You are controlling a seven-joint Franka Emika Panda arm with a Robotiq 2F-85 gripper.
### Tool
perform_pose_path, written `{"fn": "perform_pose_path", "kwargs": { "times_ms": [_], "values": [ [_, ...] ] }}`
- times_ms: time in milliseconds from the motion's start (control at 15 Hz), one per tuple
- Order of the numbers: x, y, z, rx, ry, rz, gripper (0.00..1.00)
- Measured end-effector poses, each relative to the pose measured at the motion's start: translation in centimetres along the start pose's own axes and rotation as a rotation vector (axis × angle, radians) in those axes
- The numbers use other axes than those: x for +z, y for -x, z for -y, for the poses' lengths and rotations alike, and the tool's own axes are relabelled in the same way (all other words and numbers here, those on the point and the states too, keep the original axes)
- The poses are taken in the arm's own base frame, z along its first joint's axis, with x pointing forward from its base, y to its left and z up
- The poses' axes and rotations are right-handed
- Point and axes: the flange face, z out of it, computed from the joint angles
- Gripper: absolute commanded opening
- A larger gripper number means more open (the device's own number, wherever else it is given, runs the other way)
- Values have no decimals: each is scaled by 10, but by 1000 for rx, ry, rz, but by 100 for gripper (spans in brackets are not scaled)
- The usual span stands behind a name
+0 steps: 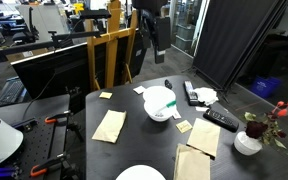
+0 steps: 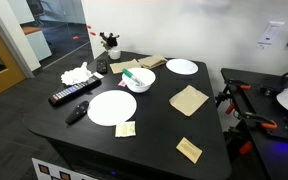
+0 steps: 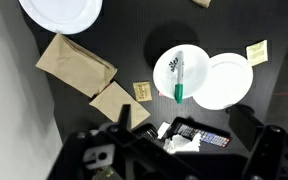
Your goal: Take the pen out of the bowl and put it on the table
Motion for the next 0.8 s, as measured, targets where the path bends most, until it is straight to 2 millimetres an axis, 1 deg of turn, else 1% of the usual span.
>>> {"fn": "perform_pose_path", "kwargs": {
  "times_ms": [267, 400, 600, 800],
  "values": [
    [39, -14, 20, 10, 20, 13, 100],
    [56, -20, 31, 18, 43, 15, 100],
    [76, -28, 51, 23, 93, 20, 100],
    [94, -33, 71, 6, 99, 38, 100]
  ]
}}
